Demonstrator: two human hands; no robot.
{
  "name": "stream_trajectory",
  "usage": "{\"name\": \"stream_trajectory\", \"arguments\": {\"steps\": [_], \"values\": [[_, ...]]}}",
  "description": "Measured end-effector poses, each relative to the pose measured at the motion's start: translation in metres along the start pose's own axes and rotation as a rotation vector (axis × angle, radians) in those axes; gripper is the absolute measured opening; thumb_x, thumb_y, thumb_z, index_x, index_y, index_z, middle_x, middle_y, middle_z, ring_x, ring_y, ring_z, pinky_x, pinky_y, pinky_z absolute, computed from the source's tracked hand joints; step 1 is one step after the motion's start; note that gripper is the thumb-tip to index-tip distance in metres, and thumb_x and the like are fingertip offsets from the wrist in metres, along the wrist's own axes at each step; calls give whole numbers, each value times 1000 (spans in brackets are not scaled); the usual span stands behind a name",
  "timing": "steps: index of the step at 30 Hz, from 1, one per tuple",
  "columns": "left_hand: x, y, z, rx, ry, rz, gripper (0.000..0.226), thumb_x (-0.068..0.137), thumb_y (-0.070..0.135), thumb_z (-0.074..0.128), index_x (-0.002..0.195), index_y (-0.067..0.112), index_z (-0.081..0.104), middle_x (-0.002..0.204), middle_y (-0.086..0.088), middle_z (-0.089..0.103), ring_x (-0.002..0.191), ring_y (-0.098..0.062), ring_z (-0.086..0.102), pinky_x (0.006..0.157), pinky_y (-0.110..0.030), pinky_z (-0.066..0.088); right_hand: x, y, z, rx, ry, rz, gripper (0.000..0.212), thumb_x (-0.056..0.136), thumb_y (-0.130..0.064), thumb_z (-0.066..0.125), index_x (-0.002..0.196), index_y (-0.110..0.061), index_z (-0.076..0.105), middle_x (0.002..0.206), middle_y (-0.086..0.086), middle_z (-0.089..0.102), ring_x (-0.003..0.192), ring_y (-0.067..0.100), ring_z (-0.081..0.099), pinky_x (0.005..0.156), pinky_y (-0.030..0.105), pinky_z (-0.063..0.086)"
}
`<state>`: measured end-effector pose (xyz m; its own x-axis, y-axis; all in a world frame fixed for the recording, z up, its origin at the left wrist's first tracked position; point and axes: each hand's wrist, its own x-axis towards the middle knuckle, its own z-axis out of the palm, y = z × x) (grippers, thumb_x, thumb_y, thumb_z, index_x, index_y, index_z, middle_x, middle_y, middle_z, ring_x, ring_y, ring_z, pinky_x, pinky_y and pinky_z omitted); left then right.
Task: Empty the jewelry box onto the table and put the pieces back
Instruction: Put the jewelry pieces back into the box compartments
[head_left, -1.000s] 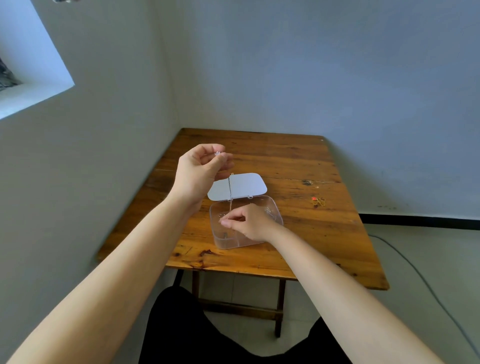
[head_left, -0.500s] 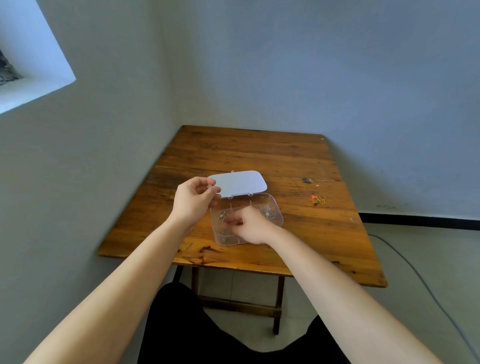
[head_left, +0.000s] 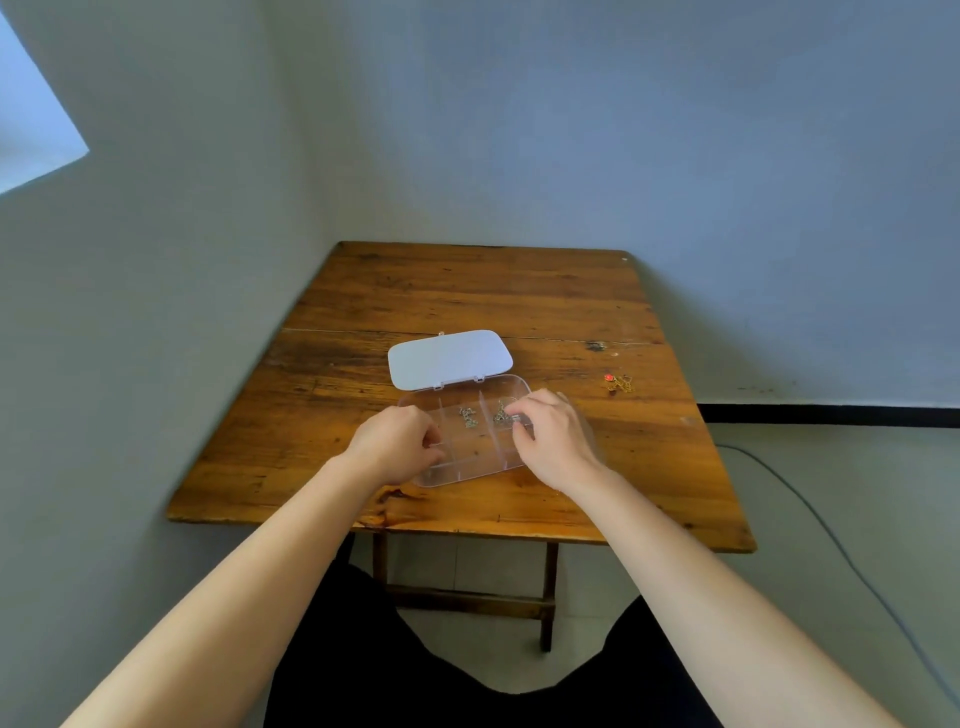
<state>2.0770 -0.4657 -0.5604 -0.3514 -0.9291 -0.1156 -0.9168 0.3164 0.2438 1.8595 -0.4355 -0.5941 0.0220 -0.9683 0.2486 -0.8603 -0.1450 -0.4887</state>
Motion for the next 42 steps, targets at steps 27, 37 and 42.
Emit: {"name": "stream_trajectory", "arguments": {"steps": [27,37,42], "values": [[163,109,31,347,-234,165,51,101,38,24,148,27,41,163,-8,26,144,-30,32,112,-64,14,68,145,-27,-62,22,439,28,101,-33,55,117,-14,66,114,7,55,103,27,58,77,32,45],[168,100,40,349,-172,200,60,88,40,33,146,32,43,158,-6,36,139,-29,37,109,-61,17,162,151,-29,118,211,364,28,103,-34,48,113,-14,65,105,2,66,90,16,54,73,31,42],[166,98,41,316,-141,208,59,88,42,34,144,30,47,157,-7,37,136,-31,39,108,-59,19,192,158,-23,135,241,389,26,103,-32,49,117,-17,66,112,-2,67,91,12,55,65,14,35]]}}
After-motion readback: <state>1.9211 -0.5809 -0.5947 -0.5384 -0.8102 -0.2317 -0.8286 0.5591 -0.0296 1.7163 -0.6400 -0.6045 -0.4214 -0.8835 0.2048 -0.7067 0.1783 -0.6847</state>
